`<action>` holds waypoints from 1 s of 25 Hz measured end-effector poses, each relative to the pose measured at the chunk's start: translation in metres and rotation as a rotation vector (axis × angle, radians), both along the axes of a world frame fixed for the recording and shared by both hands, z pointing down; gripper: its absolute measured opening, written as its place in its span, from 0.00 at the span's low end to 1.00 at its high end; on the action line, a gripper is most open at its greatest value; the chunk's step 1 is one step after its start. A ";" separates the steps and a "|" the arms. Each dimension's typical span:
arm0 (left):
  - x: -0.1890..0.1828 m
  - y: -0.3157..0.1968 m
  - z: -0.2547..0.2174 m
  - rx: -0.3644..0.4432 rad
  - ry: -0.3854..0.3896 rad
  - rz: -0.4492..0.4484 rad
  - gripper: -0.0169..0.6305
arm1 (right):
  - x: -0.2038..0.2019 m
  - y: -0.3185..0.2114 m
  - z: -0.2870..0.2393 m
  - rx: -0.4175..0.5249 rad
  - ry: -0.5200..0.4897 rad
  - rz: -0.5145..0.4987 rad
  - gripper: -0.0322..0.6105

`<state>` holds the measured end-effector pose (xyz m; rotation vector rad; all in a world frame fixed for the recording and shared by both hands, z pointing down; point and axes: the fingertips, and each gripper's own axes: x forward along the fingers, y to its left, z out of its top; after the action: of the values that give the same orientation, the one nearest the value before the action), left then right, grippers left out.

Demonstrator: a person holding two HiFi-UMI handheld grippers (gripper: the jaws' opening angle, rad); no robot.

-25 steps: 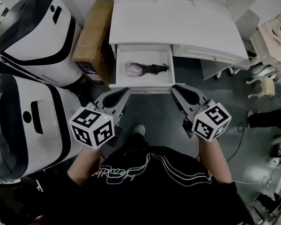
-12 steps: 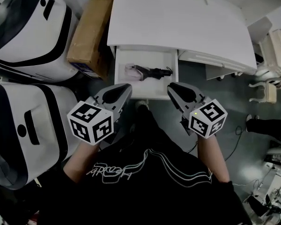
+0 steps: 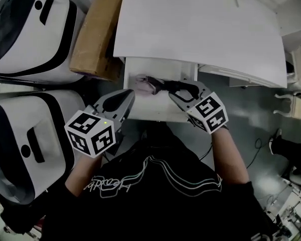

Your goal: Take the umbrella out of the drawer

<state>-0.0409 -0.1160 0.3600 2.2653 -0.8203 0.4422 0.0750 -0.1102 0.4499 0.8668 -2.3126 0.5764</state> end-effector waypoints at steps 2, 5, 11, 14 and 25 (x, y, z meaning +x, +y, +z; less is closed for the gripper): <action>-0.001 -0.008 0.009 -0.024 -0.006 -0.013 0.06 | -0.007 -0.008 0.018 -0.023 0.049 -0.079 0.36; -0.005 -0.021 0.022 -0.052 -0.009 -0.039 0.06 | -0.018 -0.016 0.048 -0.046 0.131 -0.203 0.40; -0.013 -0.037 0.040 -0.096 0.018 -0.086 0.06 | -0.030 -0.021 0.111 -0.088 0.300 -0.418 0.42; -0.019 -0.043 0.047 -0.121 0.028 -0.115 0.06 | -0.030 -0.015 0.149 -0.100 0.412 -0.527 0.42; -0.032 -0.060 0.062 -0.162 0.041 -0.177 0.06 | -0.032 -0.023 0.219 -0.135 0.575 -0.679 0.43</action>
<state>-0.0729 -0.1764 0.4215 2.0269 -0.9211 0.3658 0.0427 -0.1330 0.6688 0.1130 -1.8386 0.1472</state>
